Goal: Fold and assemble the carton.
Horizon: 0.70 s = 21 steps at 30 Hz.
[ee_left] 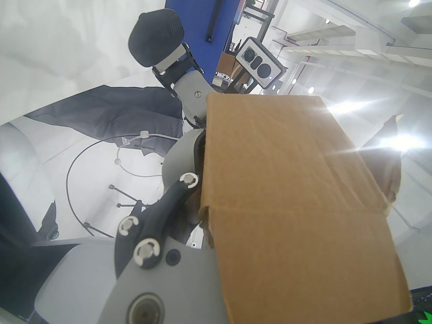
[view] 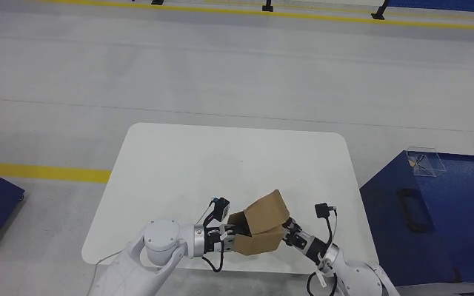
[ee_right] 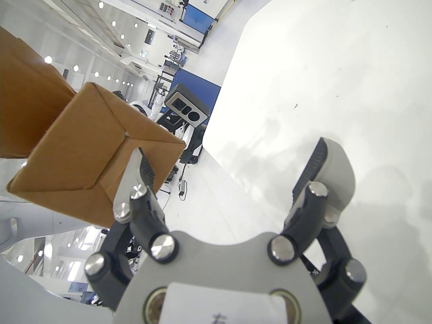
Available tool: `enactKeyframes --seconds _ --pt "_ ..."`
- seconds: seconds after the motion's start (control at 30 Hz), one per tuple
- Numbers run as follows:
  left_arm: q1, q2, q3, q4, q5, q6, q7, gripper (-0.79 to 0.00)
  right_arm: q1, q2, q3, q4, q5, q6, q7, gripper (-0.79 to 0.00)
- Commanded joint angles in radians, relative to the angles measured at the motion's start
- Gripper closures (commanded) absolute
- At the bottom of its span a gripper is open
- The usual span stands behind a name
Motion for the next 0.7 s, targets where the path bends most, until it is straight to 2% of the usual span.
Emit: enactKeyframes --seconds 0.0,0.03,0.33,0.5,0.67 --pt "0.000 0.000 0.000 0.000 0.000 0.000 0.000 0.000 -0.002 0.002 0.013 0.011 0.052 0.000 0.018 -0.785" --pt "0.000 0.000 0.000 0.000 0.000 0.000 0.000 0.000 0.000 0.003 0.026 0.016 0.097 -0.002 0.035 -0.785" --pt "0.000 0.000 0.000 0.000 0.000 0.000 0.000 0.000 0.001 0.003 0.042 0.014 0.095 0.010 0.012 -0.785" --pt "0.000 0.000 0.000 0.000 0.000 0.000 0.000 0.000 -0.082 0.007 0.195 -0.028 0.088 -0.020 -0.200 -0.785" --pt "0.000 0.000 0.000 0.000 0.000 0.000 0.000 0.000 -0.187 -0.001 0.321 -0.083 0.058 -0.007 -0.433 -0.785"
